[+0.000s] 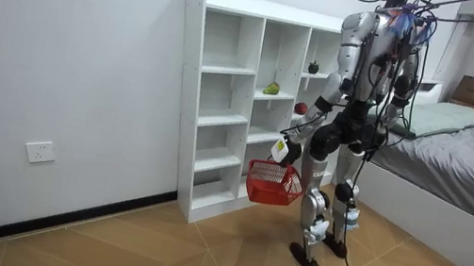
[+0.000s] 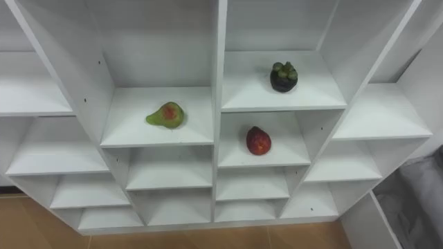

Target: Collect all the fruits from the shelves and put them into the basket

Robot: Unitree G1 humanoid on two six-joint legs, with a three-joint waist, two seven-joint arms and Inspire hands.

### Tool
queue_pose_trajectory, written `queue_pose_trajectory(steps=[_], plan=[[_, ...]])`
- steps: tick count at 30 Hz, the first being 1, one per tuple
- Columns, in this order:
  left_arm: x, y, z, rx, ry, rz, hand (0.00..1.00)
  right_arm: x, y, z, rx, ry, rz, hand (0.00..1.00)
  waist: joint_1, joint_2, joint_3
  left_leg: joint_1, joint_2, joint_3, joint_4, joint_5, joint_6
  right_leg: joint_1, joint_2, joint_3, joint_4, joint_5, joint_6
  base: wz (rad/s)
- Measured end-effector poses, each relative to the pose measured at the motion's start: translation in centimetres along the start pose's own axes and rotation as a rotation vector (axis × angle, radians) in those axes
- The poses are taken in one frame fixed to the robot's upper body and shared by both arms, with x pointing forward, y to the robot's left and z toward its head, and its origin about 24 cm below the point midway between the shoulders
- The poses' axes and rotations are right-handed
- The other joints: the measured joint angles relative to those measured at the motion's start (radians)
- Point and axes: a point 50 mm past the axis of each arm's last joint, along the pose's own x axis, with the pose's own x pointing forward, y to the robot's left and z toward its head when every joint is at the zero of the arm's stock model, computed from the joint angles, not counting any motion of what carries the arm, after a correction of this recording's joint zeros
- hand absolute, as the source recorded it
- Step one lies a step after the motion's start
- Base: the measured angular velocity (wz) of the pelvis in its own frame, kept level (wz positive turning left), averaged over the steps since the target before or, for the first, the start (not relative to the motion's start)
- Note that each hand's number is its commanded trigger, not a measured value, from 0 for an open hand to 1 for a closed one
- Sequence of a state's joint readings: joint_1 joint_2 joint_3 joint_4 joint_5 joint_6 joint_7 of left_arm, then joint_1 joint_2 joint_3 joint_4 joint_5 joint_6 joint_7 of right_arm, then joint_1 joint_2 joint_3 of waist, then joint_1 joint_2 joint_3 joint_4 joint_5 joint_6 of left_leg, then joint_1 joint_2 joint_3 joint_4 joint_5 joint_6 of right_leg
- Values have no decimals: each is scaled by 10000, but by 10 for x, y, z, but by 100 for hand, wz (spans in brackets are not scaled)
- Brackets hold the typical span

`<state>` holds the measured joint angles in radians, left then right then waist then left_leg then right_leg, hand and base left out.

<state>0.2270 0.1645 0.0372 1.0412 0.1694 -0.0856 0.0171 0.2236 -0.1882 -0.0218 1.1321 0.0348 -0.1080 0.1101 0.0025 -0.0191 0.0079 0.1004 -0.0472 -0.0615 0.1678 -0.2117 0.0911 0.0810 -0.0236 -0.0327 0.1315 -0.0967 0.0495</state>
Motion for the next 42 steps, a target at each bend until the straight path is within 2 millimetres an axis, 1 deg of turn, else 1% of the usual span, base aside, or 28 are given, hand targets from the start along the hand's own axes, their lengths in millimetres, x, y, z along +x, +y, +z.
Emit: queue_pose_trajectory(steps=[6,11,20,24,25,29,31,34,35,38,40,41,42], plan=[[0,0,0,-4,6,12,100,0,0,0,-54,-4,-103,0,10,0,4,7,1,8,0,0,0,5,-1,5,1,0,-1,0],[0,0,-2,-1,40,6,100,0,0,0,-39,3,-370,0,18,-13,31,112,5,34,-11,-1,0,83,-2,9,17,-1,-2,0],[-1,0,-1,-17,-27,35,100,1,4,1,142,-50,-768,0,9,20,3,135,5,57,-6,-1,-3,99,-7,-55,22,-1,-3,0],[-1,1,0,-67,-125,172,100,1,6,4,173,-208,-894,0,21,-23,16,125,6,74,-9,-2,-2,76,-3,-12,32,-1,-3,-1],[-1,1,1,-118,-153,179,100,2,7,8,110,-369,-894,0,10,-4,-4,102,4,85,-9,-1,-1,49,-4,-5,33,-1,-3,0],[-1,1,4,-339,-309,203,100,0,8,19,208,-1036,-943,0,9,-17,-16,78,4,89,-9,-1,-1,31,-7,-7,32,-1,-3,0],[-1,0,6,-390,-474,180,100,-2,10,35,72,-1936,-875,0,4,6,-29,78,5,121,-10,-1,-1,25,-9,-17,28,0,-3,0],[0,-2,9,-457,-671,118,100,-5,13,53,-116,-2842,-687,0,-11,50,-56,98,5,163,-9,-1,0,36,-14,-32,28,0,-4,0],[-1,-3,10,-487,-704,102,100,-5,14,55,-149,-2999,-653,0,-11,58,-60,101,5,164,-10,-1,0,39,-13,-33,28,0,-4,0],[-1,-4,9,-519,-753,75,100,-14,16,69,-608,-3944,-564,0,-11,92,-55,106,9,170,-14,-1,0,36,-10,-29,29,0,-4,0],[-1,-3,9,-484,-748,123,100,-26,17,82,-1290,-4831,-633,0,-8,108,-51,87,11,165,-15,-1,-1,10,-5,3,29,-1,-6,-4],[-1,-3,9,-473,-748,131,100,-30,18,86,-1405,-5130,-633,0,-2,110,-50,82,10,164,-15,-1,-1,7,-5,3,29,-1,-6,0],[-1,-3,9,-462,-745,142,100,-36,19,95,-1583,-5668,-602,0,-17,116,-48,80,10,165,-14,-1,-1,3,-6,4,30,-1,-7,0]])
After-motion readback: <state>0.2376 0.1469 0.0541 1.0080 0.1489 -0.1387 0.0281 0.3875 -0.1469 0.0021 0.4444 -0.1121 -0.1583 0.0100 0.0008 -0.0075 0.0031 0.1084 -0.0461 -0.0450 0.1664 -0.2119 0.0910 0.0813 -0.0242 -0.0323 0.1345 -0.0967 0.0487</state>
